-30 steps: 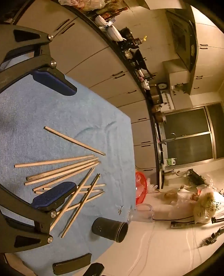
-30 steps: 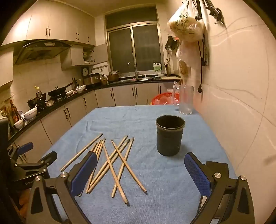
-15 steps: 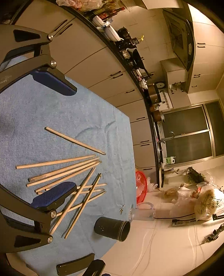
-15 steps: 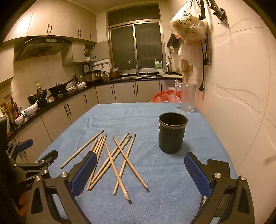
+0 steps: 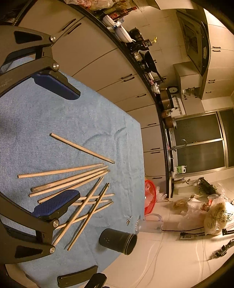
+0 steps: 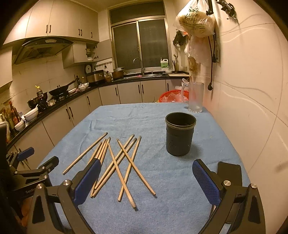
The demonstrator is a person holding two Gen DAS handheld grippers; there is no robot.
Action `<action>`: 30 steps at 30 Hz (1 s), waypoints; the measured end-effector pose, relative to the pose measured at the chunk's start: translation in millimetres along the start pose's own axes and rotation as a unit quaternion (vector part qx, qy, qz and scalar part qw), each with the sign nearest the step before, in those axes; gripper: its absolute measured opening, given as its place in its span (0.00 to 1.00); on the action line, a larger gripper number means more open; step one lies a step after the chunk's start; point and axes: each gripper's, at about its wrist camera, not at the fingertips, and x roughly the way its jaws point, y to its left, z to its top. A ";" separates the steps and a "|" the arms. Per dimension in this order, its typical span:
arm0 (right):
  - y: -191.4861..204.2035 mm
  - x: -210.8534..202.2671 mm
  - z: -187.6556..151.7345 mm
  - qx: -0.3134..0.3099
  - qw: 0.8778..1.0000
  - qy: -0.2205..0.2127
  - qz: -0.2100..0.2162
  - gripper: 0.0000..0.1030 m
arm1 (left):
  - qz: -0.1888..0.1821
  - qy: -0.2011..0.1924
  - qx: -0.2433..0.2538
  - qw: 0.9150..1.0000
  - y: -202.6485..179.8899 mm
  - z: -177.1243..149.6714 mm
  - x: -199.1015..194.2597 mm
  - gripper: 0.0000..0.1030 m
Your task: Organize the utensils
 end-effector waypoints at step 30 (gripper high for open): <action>11.0 17.2 0.2 -0.023 0.999 0.028 0.033 0.99 | -0.006 0.033 -0.002 0.999 6.4 -7.1 19.8 0.97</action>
